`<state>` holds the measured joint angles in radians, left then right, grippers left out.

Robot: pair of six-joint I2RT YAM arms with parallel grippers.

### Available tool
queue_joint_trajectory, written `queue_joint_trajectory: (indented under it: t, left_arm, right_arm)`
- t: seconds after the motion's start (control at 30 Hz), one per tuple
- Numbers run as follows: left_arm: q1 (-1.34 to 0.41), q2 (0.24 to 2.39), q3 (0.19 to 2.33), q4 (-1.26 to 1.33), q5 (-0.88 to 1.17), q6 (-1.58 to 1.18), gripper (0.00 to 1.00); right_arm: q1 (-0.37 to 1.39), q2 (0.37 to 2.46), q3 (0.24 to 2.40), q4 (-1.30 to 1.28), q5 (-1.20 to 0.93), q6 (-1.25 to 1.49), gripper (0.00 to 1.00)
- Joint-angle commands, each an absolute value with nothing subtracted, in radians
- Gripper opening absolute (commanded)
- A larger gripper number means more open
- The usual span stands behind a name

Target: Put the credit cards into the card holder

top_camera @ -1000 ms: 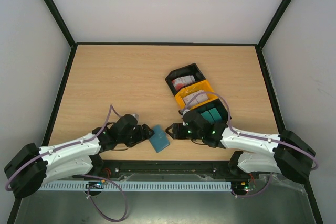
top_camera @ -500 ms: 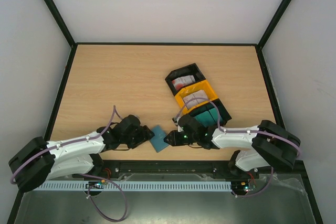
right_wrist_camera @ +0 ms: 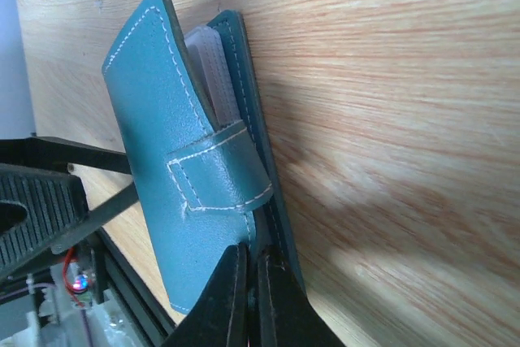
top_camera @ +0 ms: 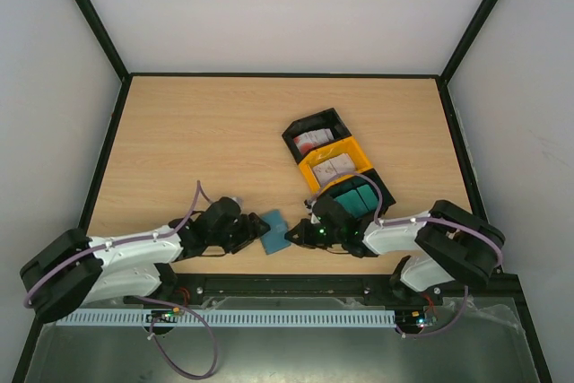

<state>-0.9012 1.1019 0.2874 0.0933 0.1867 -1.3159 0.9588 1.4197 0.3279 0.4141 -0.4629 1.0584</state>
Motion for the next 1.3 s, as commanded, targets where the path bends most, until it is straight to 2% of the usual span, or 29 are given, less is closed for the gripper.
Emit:
queue_joint_trajectory:
  t: [0.0,0.17,0.33,0.5,0.57,0.63,0.67,0.8,0.93,1.07,1.27]
  left_arm:
    - [-0.914,1.153,0.251,0.217,0.207,-1.331,0.73]
    - [-0.916,1.230,0.218,0.388,0.214,-1.318,0.70]
    - [-0.930,1.307,0.207,0.505,0.194,-1.279,0.57]
    - [-0.934,1.301,0.207,0.539,0.179,-1.241,0.34]
    - [-0.933,1.271,0.210,0.514,0.164,-1.225,0.22]
    - [-0.914,1.231,0.227,0.456,0.172,-1.218,0.05]
    - [-0.900,1.206,0.238,0.425,0.196,-1.217,0.03]
    - [-0.806,1.071,0.296,0.283,0.305,-1.213,0.02]
    - [-0.678,0.945,0.377,0.151,0.480,-1.204,0.02]
    - [-0.549,0.883,0.458,0.061,0.681,-1.256,0.02]
    - [-0.476,0.852,0.499,0.246,0.877,-1.492,0.02]
  right_arm:
    - [0.925,1.483,0.263,0.476,-0.496,1.131,0.03]
    - [0.888,1.545,0.193,0.677,-0.594,1.213,0.02]
    - [0.876,1.591,0.172,0.803,-0.669,1.259,0.03]
    - [0.876,1.580,0.174,0.849,-0.687,1.266,0.07]
    - [0.877,1.547,0.180,0.823,-0.679,1.234,0.13]
    - [0.874,1.488,0.191,0.738,-0.650,1.187,0.22]
    - [0.875,1.449,0.209,0.671,-0.630,1.151,0.26]
    - [0.873,1.267,0.296,0.375,-0.485,0.980,0.44]
    - [0.869,1.080,0.387,0.182,-0.344,0.812,0.53]
    - [0.869,0.884,0.445,0.118,-0.264,0.665,0.58]
    - [0.869,0.746,0.490,0.124,-0.292,0.513,0.62]
